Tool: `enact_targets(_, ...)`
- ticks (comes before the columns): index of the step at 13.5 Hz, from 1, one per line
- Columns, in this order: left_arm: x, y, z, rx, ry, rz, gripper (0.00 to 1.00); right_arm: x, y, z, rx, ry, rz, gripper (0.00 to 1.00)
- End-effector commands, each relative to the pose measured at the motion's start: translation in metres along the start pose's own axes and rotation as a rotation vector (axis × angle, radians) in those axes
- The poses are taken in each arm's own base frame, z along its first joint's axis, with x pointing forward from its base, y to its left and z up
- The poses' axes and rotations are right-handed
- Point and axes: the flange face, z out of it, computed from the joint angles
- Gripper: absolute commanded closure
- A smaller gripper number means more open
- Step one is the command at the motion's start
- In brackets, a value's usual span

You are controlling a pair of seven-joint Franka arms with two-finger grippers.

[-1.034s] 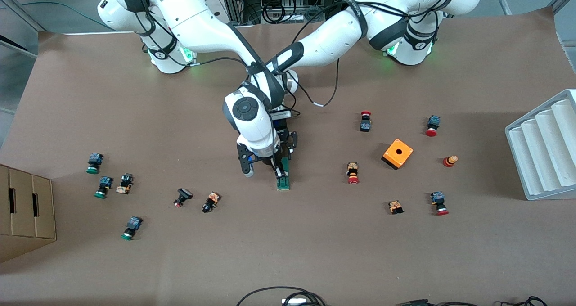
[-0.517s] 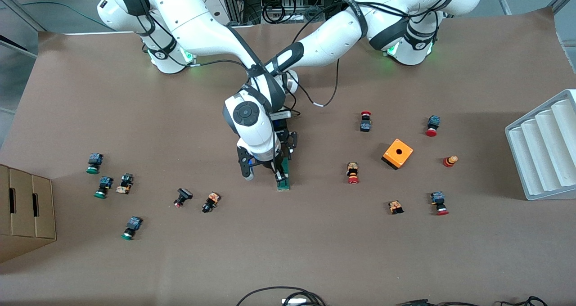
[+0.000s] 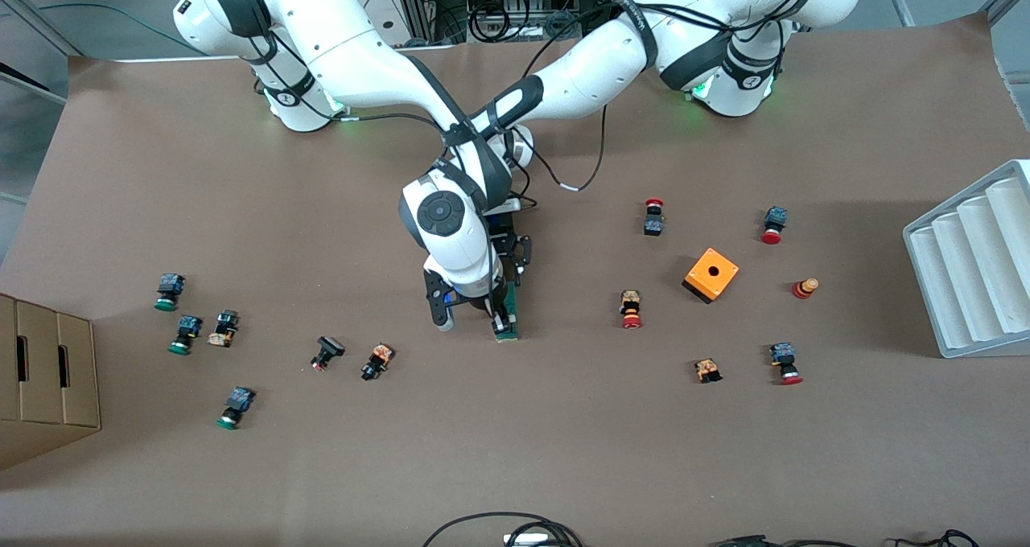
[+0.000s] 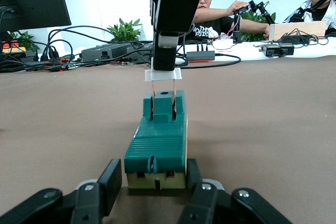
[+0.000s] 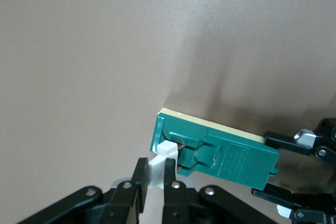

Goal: Close load switch with both arms
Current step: 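Push the white lever shut with the right gripper while the left gripper holds, then open the right gripper and draw the right arm back from the switch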

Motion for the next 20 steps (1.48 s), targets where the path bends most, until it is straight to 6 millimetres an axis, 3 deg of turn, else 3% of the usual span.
enact_targets(1, -0.015, -0.004, 0.007, 0.02, -0.014, 0.02, 0.44, 0.007, -0.026, 0.024, 0.079, -0.006, -0.012, 0.84)
enact_targets(6, -0.014, -0.005, 0.008, 0.021, -0.014, 0.02, 0.44, 0.015, -0.031, 0.034, 0.08, 0.002, -0.005, 0.82)
enact_targets(7, -0.014, -0.005, 0.008, 0.021, -0.014, 0.02, 0.44, 0.016, -0.032, 0.034, 0.082, 0.002, -0.003, 0.78)
enact_targets(13, -0.014, -0.005, 0.008, 0.021, -0.014, 0.02, 0.44, 0.015, -0.033, 0.032, 0.072, 0.002, -0.003, 0.77)
enact_targets(14, -0.015, -0.005, 0.008, 0.021, -0.015, 0.021, 0.44, 0.019, -0.036, 0.026, 0.059, 0.001, 0.004, 0.72)
enact_targets(15, -0.015, -0.006, 0.01, 0.024, -0.015, 0.021, 0.44, 0.019, -0.042, 0.017, 0.049, -0.002, 0.007, 0.5)
enact_targets(16, -0.015, -0.006, 0.01, 0.024, -0.015, 0.021, 0.44, 0.025, -0.047, 0.007, 0.039, -0.004, 0.018, 0.16)
enact_targets(17, -0.015, -0.006, 0.011, 0.026, -0.016, 0.02, 0.44, 0.028, -0.049, 0.0, 0.037, -0.005, 0.021, 0.0)
enact_targets(18, -0.015, -0.006, 0.01, 0.024, -0.015, 0.021, 0.44, 0.034, -0.057, -0.02, 0.043, -0.013, 0.0, 0.0)
enact_targets(20, -0.013, -0.005, 0.01, 0.026, -0.016, 0.009, 0.28, 0.052, -0.066, -0.056, -0.014, -0.02, -0.081, 0.0)
